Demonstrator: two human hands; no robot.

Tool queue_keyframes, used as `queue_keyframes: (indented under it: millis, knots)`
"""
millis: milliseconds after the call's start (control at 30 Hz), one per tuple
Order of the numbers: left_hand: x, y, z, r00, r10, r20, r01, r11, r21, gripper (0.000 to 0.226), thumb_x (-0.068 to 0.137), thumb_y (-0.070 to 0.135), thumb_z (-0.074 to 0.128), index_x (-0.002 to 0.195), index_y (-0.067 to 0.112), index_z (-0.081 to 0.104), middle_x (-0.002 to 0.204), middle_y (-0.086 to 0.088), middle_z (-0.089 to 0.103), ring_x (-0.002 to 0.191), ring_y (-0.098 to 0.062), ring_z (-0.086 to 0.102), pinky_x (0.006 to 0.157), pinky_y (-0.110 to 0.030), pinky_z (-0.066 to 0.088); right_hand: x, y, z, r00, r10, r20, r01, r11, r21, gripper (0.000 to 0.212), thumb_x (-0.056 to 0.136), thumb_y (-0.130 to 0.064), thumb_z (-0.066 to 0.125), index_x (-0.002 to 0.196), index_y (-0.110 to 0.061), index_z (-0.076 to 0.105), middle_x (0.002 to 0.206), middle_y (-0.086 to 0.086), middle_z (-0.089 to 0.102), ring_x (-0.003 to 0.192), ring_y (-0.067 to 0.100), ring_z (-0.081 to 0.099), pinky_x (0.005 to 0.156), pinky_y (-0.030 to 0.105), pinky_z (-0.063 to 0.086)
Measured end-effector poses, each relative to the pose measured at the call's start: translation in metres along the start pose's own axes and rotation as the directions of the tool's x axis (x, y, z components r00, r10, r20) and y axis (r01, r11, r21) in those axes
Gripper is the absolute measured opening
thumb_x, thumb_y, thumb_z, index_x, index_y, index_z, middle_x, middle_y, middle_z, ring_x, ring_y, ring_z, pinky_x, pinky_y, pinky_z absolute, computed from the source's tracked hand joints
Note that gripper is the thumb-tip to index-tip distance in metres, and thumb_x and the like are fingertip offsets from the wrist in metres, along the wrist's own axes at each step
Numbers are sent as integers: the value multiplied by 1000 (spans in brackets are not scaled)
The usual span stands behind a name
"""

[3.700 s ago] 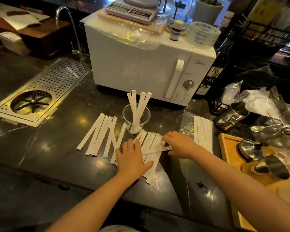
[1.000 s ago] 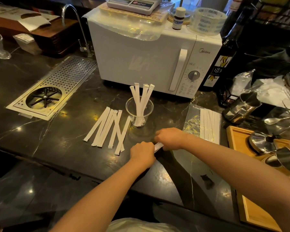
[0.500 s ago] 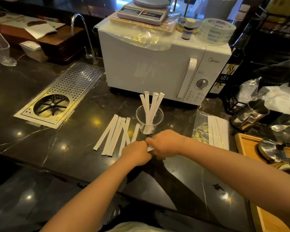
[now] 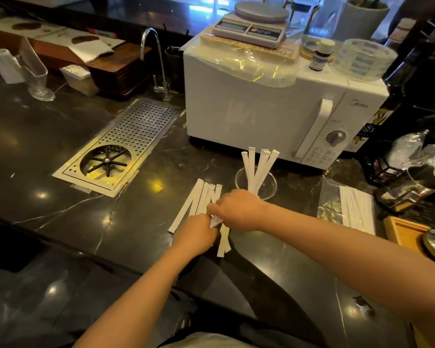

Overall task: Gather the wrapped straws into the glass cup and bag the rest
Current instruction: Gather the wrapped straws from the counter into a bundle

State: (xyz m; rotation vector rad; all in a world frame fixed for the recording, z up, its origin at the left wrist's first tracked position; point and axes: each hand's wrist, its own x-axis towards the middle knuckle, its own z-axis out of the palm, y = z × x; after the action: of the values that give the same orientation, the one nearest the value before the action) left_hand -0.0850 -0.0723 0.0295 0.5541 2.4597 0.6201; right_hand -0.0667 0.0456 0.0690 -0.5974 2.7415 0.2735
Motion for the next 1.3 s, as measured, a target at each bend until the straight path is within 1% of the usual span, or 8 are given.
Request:
queue_keyframes:
  millis: [200, 333, 400, 467, 633, 833, 1167, 1300]
  knots:
    - [3, -27, -15, 994, -94, -56, 77, 966, -247, 31, 91, 24, 45, 97, -1, 63, 98, -26, 65, 95, -40, 60, 68, -32, 40, 20, 11, -31, 993, -5, -114, 10, 999, 41, 86, 77, -21, 68, 144, -15, 14, 149, 11, 30, 136, 27, 27, 110, 37, 27]
    - [2, -44, -26, 983, -178, -37, 138, 862, -488, 33, 90, 20, 48, 114, -1, 58, 99, -31, 63, 66, -23, 50, 51, -25, 33, 29, 21, -40, 998, 29, -58, -26, 998, 55, 111, 70, -15, 75, 145, -19, -8, 157, 8, 7, 144, 25, 8, 116, 35, 14]
    - [4, -52, -29, 980, -198, -20, 155, 822, -547, 35, 90, 20, 49, 117, 0, 55, 82, -16, 61, 61, -17, 44, 51, -23, 33, 35, 22, -35, 1000, 25, 15, -25, 1000, -1, 116, 69, -8, 75, 144, -19, -13, 158, 9, 1, 145, 27, 1, 117, 38, 10]
    - [3, -57, -30, 975, -220, 20, 187, 774, -605, 33, 90, 19, 49, 117, 0, 54, 67, -3, 49, 55, -13, 40, 48, -21, 32, 41, 20, -29, 998, 12, 55, -12, 1000, -4, 118, 69, -2, 74, 143, -18, -16, 158, 10, -1, 145, 27, -2, 117, 41, 7]
    - [4, -69, -32, 958, -245, 148, 269, 595, -757, 11, 88, 17, 51, 94, 8, 52, 52, 1, 33, 43, -9, 28, 38, -18, 25, 57, 19, -27, 998, 66, 26, -69, 989, 132, 121, 68, -3, 75, 142, -16, -20, 158, 6, -7, 144, 24, -4, 116, 38, 5]
    - [8, -79, -37, 967, -161, 199, 248, 394, -885, 20, 86, 16, 56, 70, 14, 44, 41, 7, 31, 32, -4, 25, 33, -16, 23, 67, 20, -4, 987, 35, 160, -25, 998, -62, 114, 71, 1, 70, 142, -13, -18, 157, 12, -7, 144, 29, -7, 116, 44, 5]
    - [19, -88, -41, 969, -94, 228, 246, 357, -901, 26, 87, 15, 55, 63, 15, 43, 30, 8, 34, 27, -3, 28, 31, -14, 25, 75, 16, 28, 956, -52, 288, 128, 960, -250, 101, 81, -12, 65, 143, -18, -15, 157, 11, -8, 144, 31, -7, 116, 47, 5]
    - [22, -89, -41, 965, -104, 243, 264, 350, -899, 21, 87, 14, 56, 68, 15, 45, 32, 8, 34, 28, -3, 29, 32, -14, 25, 76, 17, 24, 948, -83, 308, 170, 949, -266, 100, 79, -16, 67, 144, -15, -8, 157, 13, 5, 144, 32, 3, 116, 46, 9]
